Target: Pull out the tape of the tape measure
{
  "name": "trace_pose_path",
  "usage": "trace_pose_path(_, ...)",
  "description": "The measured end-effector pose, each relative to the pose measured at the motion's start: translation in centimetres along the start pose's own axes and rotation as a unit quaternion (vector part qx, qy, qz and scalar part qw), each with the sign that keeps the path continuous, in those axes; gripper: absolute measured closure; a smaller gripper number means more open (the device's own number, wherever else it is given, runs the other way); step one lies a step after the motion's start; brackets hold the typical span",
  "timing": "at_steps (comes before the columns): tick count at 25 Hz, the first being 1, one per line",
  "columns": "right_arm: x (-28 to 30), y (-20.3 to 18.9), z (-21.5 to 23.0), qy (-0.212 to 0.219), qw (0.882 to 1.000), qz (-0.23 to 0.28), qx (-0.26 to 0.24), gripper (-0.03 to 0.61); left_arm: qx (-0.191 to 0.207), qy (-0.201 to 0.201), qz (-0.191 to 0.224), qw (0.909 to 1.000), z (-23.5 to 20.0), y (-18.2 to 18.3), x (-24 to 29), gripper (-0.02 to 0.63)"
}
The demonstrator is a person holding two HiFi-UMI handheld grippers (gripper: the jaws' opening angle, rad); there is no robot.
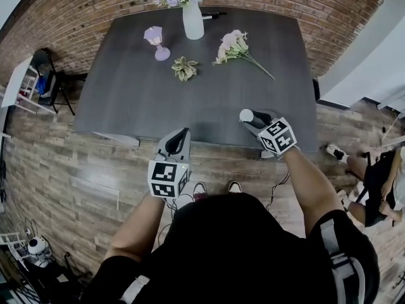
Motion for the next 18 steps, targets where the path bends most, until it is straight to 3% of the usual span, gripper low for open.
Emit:
trace_pose_path(5,-3.5,4.8,-0.1,-0.037,0.994,0.086,0.052,0.38,0.031,-0.032,0.024,0.9987,1.8,1.8,2.1,0.604)
trace_pose_path(10,-7.7,7.9,-1.5,-0.055,0.988,0.132,0.05,0.38,0.055,-0.088,0.06,0.9927,4.9,4.3,3.9,0.603)
trace_pose_path(12,-9.3,8.8,-2.0,-0.063,0.986,0.146,0.054,0.38,0.068,-0.115,0.074,0.9883,6.5,5.3,4.3,0.601)
trace_pose_path(14,-10.7,9.7,-2.6,-0.071,0.983,0.159,0.053,0.38,0.088,-0.143,0.084,0.9822,8.0,6.2,4.6,0.499)
trace_pose_path(18,-12.8,11.5,-4.9,-0.074,0.981,0.176,0.034,0.38,0.154,-0.184,0.111,0.9643,10.7,8.2,4.6,0.485)
Point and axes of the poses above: the fingertips, and each gripper's own axes: x forward along the fingers, z to its right, y out of its top, the point moved 1 cm from there along -x, backward along the fingers, and after that the axes turned 4 degrees about x, right-handed, at the moved point
